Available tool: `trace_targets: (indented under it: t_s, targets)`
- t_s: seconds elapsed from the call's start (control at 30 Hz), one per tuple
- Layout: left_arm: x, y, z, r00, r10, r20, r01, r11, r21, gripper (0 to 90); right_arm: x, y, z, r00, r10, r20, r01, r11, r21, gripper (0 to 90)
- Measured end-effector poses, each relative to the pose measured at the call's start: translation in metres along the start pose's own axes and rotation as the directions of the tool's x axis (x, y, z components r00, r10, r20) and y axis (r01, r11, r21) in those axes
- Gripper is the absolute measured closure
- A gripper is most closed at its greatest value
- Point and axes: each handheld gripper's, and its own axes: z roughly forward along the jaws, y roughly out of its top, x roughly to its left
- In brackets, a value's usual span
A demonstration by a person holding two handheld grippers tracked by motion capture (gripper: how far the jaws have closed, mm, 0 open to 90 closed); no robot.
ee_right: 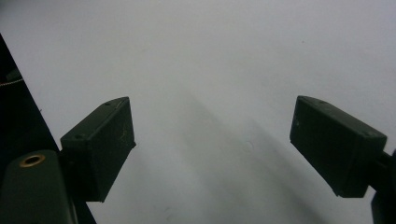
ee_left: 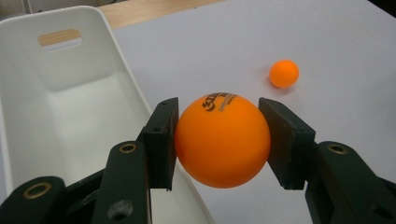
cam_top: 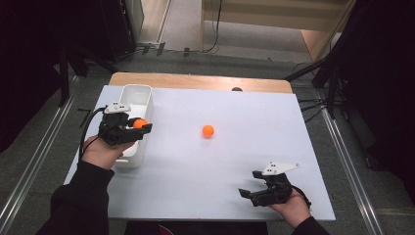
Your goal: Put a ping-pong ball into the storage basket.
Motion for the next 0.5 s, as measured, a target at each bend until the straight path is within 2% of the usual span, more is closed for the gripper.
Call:
trace_targets:
  t_s: [0.1,0.27,0.5]
  targets:
    - [0.004,0.000,0.001,0.9997,-0.010,-0.020,0.010,0.9999,-0.014,50.2,0.000,0.000,0.000,1.0000,0.004,-0.001,-0.004,1.000,0.002,12.3]
    - [0.007,0.001,0.001,0.9982,-0.009,-0.059,0.008,0.9999,-0.007,50.2,0.000,0.000,0.000,1.0000,0.003,-0.002,-0.003,1.000,-0.001,12.3]
    - [0.015,0.003,0.006,0.9968,-0.035,-0.072,0.034,0.9994,-0.010,50.2,0.000,0.000,-0.001,1.0000,0.004,-0.003,-0.004,1.000,-0.008,12.3]
